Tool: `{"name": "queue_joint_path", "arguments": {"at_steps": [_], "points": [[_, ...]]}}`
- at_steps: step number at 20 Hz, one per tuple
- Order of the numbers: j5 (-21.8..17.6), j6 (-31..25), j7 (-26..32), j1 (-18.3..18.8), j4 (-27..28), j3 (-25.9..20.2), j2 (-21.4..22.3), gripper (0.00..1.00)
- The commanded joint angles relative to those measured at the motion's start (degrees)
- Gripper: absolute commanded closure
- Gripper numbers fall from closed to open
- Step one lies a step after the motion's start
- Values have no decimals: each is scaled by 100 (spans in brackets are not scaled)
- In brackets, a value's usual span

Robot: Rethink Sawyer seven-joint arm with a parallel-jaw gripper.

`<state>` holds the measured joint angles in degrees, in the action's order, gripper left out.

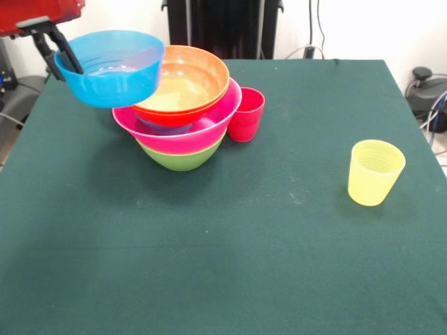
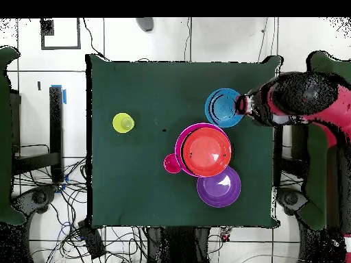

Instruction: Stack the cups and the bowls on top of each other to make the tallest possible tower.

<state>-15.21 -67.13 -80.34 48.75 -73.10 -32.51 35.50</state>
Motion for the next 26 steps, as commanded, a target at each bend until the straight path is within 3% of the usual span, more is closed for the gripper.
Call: {"name": "queue_joint_path", "arguments": {"at_steps": [1,14,26], "points": [[77,125,-461,-314,-665,154,-149,100],[-22,379,-497,-452,-1007,264,-126,100],[-85,245,-411,-488,-937,351,-113,100]]}}
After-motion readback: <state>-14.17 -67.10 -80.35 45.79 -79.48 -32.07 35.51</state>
